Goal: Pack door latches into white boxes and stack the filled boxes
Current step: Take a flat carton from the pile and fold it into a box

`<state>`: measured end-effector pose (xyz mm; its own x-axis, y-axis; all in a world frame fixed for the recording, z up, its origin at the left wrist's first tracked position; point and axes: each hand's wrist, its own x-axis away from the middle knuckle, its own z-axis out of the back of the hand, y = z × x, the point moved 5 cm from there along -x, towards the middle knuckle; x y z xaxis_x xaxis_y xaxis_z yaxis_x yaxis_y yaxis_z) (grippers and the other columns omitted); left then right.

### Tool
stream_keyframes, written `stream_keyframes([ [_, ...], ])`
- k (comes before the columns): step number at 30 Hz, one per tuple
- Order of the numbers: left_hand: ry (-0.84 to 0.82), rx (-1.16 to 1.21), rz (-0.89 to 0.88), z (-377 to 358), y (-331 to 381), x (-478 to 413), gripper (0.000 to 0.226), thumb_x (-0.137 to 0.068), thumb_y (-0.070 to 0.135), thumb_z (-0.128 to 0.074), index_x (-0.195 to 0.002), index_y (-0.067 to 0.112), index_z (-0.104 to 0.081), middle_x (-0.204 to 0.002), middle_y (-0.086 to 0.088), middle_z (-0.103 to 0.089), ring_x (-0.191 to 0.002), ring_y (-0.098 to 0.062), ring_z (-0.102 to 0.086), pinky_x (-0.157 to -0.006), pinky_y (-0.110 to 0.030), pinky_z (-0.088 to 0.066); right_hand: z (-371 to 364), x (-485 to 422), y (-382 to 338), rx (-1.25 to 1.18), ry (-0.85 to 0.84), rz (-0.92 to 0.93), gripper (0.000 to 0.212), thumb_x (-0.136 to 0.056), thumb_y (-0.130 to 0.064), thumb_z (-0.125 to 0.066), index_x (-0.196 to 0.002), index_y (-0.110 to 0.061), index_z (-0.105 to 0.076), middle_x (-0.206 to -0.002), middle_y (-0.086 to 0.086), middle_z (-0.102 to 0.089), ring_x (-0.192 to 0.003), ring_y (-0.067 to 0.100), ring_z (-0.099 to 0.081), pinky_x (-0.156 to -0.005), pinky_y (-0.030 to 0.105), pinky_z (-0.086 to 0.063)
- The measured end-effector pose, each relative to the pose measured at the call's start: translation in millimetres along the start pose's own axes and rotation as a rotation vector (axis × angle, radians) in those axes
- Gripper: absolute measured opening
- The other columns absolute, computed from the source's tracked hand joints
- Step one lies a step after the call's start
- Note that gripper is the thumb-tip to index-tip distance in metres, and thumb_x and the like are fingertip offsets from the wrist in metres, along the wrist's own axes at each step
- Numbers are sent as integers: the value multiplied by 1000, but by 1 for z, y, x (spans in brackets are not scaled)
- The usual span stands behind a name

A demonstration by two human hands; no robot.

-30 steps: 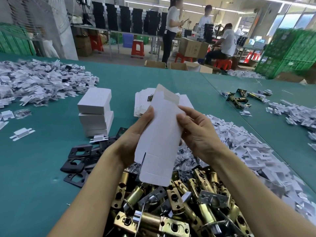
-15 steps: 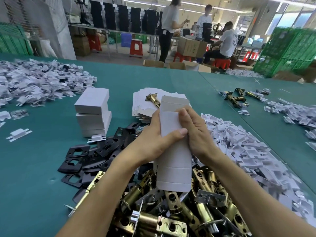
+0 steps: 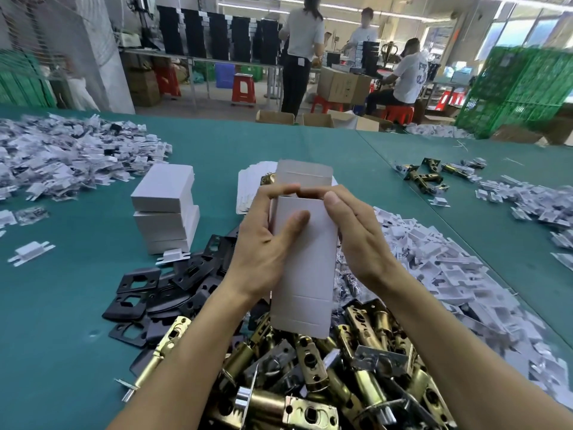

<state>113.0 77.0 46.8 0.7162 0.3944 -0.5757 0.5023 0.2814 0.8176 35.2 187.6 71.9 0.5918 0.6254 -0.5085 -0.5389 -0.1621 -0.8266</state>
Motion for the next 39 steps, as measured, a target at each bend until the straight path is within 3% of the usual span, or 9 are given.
stream_keyframes([
  [2,46,-5,2,3,1,-2,18,-96,26,-58,-113,31,-55,-109,-2,-64,-94,-11,-64,-78,-28,-52,1,0,2,-103,-44,-50,34,-97,-22,-41,-118,-12,-67,-121,10,-65,-118,22,-60,-101,39,-46],
  [5,74,45,-3,7,6,-2,13,-101,23,-51,-110,27,-58,-100,2,-64,-83,-3,-62,-67,-19,-51,2,1,5,-255,-49,-105,25,-92,-23,-53,-115,-25,-63,-106,-4,-68,-96,12,-64,-83,30,-53],
  [12,38,50,-4,10,21,-4,20,-104,25,-40,-103,21,-60,-95,13,-65,-83,-6,-61,-66,-25,-55,12,-1,-7,-292,-37,3,19,-75,-20,-85,-88,-25,-72,-89,2,-71,-81,17,-65,-74,26,-56],
  [20,-116,-87,91,10,17,-3,45,-71,50,-80,-106,39,-54,-109,6,-63,-94,-20,-69,-71,-43,-63,14,0,-9,-207,27,55,19,-74,-20,-75,-87,-10,-65,-80,11,-65,-74,20,-61,-73,37,-54],
  [22,-101,-81,79,11,18,-4,39,-73,45,-83,-97,34,-55,-97,8,-67,-83,-15,-70,-65,-37,-63,15,3,-7,-167,20,32,21,-76,-22,-74,-87,-8,-65,-80,20,-64,-76,24,-60,-76,45,-54],
  [26,-98,-51,78,14,17,-6,33,-78,36,-81,-82,18,-54,-76,4,-65,-68,-10,-65,-55,-24,-55,14,5,-10,-135,-8,14,15,-83,-27,-71,-88,-13,-69,-79,-3,-71,-75,12,-64,-70,28,-55],
  [30,-148,-37,100,11,18,-5,31,-82,32,-74,-79,11,-51,-70,8,-62,-63,-3,-60,-53,-19,-49,14,4,-13,-145,-30,-23,34,-79,-29,-72,-111,-18,-65,-91,4,-71,-85,20,-67,-77,42,-56],
  [34,-134,-11,47,8,26,-6,19,-87,33,-67,-102,24,-58,-89,13,-68,-78,-3,-66,-63,-18,-54,18,-1,-19,-235,8,-5,67,-76,-15,-73,-135,-28,-43,-89,-4,-71,-84,17,-69,-79,35,-59],
  [39,-7,-319,-11,6,26,-3,41,-94,40,-65,-130,41,-46,-126,8,-56,-107,-8,-61,-88,-37,-57,19,-4,-25,-177,191,6,34,-79,-8,-77,-105,-27,-66,-81,-16,-68,-73,8,-67,-61,24,-56],
])
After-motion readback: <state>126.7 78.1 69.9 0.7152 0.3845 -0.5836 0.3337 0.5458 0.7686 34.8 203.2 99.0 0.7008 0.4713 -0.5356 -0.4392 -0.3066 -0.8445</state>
